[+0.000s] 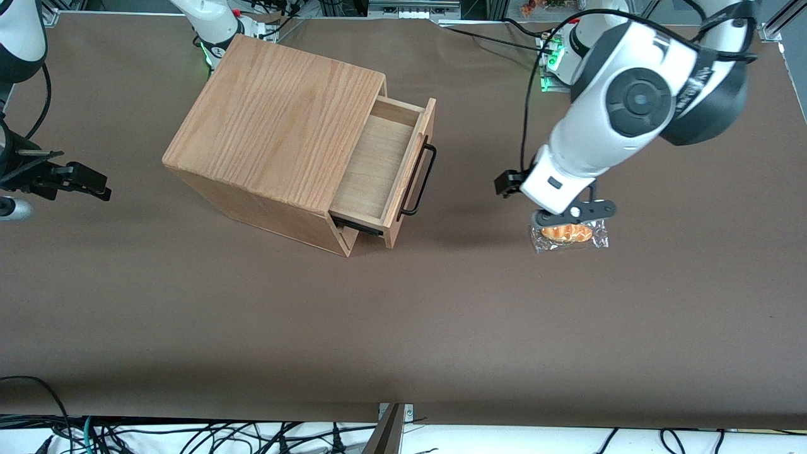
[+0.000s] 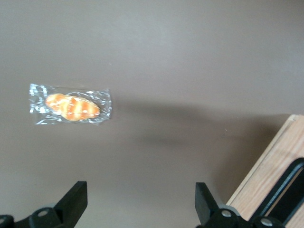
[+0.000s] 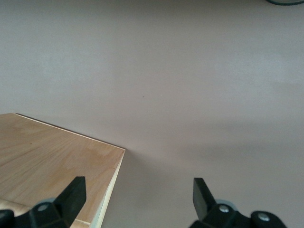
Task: Open top drawer with left arm
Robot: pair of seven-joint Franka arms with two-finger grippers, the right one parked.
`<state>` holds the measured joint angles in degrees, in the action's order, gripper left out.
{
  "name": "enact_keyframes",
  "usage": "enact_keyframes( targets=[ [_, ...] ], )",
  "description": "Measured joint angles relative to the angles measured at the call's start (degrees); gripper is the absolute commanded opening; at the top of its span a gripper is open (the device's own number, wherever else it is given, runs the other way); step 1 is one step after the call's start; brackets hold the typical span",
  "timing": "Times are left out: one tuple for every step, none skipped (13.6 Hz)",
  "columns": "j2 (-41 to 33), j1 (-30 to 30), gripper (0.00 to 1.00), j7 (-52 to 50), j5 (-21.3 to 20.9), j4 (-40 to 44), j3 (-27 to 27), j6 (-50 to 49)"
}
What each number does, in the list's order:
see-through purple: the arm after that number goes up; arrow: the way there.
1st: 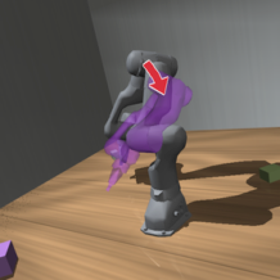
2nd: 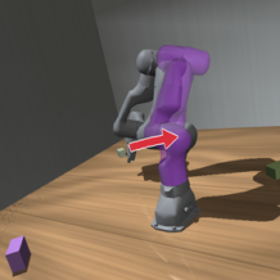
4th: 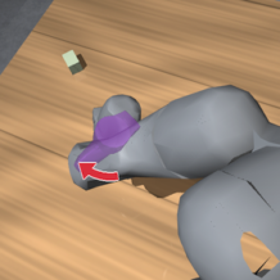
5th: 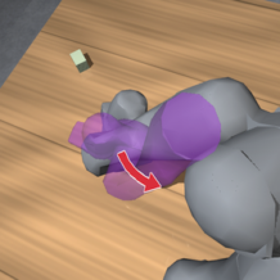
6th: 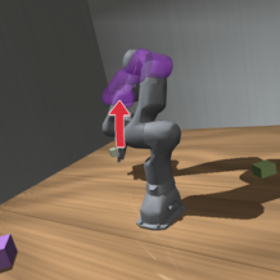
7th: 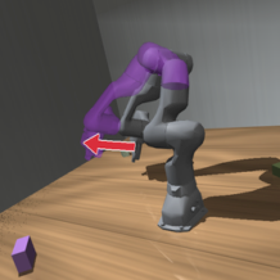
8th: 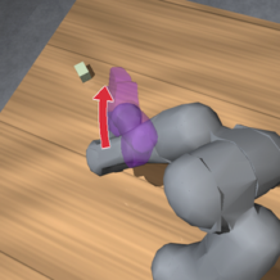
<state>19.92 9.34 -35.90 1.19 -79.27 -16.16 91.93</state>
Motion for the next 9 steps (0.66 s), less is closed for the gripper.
enact_keyframes(
  targets=[
    [-0.3,-1.0,1.0,0.8,0.0,0.1,0.1,-0.2],
    [-0.6,-2.1,1.0,2.3,-0.1,0.1,0.2,-0.2],
    [-0.8,-3.7,1.0,4.4,-0.1,0.1,0.2,-0.2],
    [-1.0,-5.6,1.0,6.5,-0.1,0.1,0.3,-0.3],
    [-1.1,-7.5,1.0,8.5,-0.1,0.1,0.3,-0.3],
    [-1.1,-9.1,1.0,10.1,-0.1,0.1,0.3,-0.5],
    [-1.1,-10.4,1.0,11.4,-0.1,0.1,0.3,-0.8],
    [-1.1,-11.2,1.0,12.2,-0.1,0.1,0.4,-0.9],
    [-1.2,-11.8,1.0,12.7,-0.1,0.1,0.4,-0.9]
  ],
)
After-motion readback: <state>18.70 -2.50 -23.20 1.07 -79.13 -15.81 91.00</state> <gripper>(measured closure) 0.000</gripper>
